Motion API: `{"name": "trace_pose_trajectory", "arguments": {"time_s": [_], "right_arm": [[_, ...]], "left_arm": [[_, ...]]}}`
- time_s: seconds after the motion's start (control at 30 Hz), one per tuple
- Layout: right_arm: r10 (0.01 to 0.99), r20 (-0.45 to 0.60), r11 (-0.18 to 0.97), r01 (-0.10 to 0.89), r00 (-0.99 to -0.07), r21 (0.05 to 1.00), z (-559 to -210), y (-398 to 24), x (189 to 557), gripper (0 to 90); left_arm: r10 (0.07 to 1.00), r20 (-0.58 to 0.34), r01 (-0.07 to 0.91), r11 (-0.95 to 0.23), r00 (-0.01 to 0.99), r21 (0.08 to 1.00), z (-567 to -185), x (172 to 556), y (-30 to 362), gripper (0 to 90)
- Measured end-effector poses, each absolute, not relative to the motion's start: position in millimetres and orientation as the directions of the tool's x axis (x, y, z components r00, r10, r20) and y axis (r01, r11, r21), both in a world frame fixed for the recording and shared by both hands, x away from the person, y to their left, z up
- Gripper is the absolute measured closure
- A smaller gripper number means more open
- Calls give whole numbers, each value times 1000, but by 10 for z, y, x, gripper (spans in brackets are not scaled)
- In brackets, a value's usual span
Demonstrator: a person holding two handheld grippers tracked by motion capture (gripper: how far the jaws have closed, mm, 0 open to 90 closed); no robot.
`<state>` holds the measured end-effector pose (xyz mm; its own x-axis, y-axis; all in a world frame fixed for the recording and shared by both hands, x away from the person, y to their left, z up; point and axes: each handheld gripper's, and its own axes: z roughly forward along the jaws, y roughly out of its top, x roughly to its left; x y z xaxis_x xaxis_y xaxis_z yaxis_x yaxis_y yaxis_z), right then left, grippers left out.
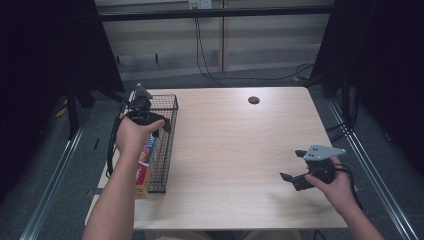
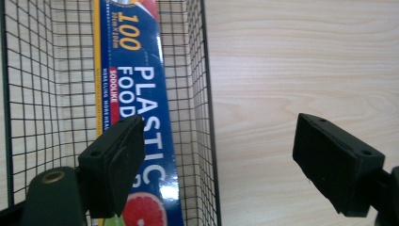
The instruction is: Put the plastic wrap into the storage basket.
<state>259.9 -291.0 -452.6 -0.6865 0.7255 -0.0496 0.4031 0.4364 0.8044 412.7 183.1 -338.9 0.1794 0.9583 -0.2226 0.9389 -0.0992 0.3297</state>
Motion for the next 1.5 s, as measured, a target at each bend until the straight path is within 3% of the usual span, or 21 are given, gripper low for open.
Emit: {"name": "trace_pose_trajectory", "arguments": {"time_s": [0.73, 1.5], "right_arm": [[724, -46, 438, 407, -688, 802, -4534, -2884, 2605, 45], [715, -58, 449, 395, -697, 801, -4533, -2869, 2603, 46]], "left_arm": [[904, -263, 902, -230, 337, 364, -3336, 3979, 1463, 175], [857, -282, 868, -310, 431, 387, -3415, 3852, 1062, 162]]}}
